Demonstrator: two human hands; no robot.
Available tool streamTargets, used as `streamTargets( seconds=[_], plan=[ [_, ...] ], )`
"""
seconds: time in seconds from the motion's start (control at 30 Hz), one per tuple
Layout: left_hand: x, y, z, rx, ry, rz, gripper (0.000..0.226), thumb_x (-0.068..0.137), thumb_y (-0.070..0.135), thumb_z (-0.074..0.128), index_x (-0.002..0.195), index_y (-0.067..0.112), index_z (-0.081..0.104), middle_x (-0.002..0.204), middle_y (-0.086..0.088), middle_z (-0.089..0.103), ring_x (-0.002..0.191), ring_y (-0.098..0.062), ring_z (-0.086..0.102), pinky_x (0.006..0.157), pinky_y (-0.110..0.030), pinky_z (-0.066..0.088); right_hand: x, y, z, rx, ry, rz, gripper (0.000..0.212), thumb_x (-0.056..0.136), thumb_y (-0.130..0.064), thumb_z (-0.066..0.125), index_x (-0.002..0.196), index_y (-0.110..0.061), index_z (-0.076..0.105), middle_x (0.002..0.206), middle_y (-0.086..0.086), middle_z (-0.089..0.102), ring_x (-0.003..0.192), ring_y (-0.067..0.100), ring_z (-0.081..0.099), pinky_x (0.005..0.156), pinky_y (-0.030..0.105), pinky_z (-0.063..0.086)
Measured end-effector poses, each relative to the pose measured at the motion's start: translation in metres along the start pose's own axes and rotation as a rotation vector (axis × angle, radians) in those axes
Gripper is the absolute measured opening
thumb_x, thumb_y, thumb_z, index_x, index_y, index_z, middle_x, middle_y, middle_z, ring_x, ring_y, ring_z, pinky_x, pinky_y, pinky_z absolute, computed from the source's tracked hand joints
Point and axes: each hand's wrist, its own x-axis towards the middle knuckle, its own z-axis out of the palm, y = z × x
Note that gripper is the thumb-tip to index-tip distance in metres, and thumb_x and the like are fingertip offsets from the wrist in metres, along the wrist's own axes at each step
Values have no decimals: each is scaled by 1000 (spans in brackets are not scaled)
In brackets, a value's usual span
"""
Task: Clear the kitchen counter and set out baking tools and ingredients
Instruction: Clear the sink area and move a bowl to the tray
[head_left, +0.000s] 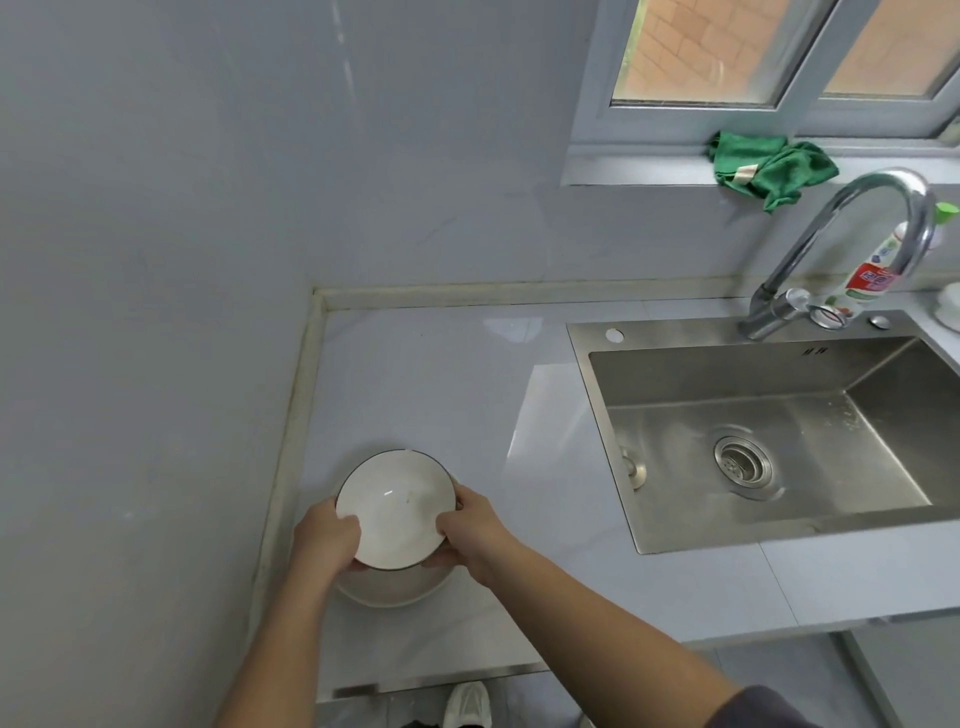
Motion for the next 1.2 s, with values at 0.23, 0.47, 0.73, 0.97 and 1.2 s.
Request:
streamTargets(
  seconds=[0.23, 0.47, 0.73, 0.97, 1.2],
  plan=[
    [0, -5, -2, 69, 2, 24, 39, 85, -6, 43, 119, 0, 61, 113, -20, 62, 85, -33, 54, 37, -26, 43, 0, 2, 4, -79, 4, -20, 66, 79, 11, 31, 128, -28, 52, 103, -1, 56, 91, 34, 58, 76, 52, 58],
    [1, -13, -6, 188, 97, 130, 15, 82, 6, 53, 94, 9, 62, 93, -13, 67, 67, -27, 57, 55, -31, 48, 3, 1, -6, -323, 74, -54, 45, 84, -4, 45, 127, -13, 54, 112, 8, 58, 86, 27, 62, 78, 41, 60],
    [15, -21, -12, 53, 24, 12, 63, 74, 37, 65, 126, 5, 50, 122, -18, 56, 110, -35, 55, 89, -42, 49, 7, 4, -19, -424, 183, -48, 69, 85, -36, 57, 146, -20, 30, 134, 6, 45, 116, 25, 54, 87, 34, 52],
    [18, -18, -10, -160, -165, -83, 66, 56, 55, 54, 108, 14, 58, 104, -11, 64, 93, -32, 62, 82, -43, 52, 6, 13, -23, -118, 113, 3, 39, 87, -28, 53, 125, -20, 48, 111, 0, 57, 95, 20, 63, 82, 40, 56],
    [-22, 26, 20, -329, -248, 11, 75, 58, 57, 56, 121, 19, 42, 112, -1, 56, 104, -24, 56, 87, -41, 47, -20, 18, -59, 117, 207, -94, 32, 95, -41, 45, 125, -32, 42, 115, -5, 56, 100, 17, 60, 80, 38, 54]
  ],
)
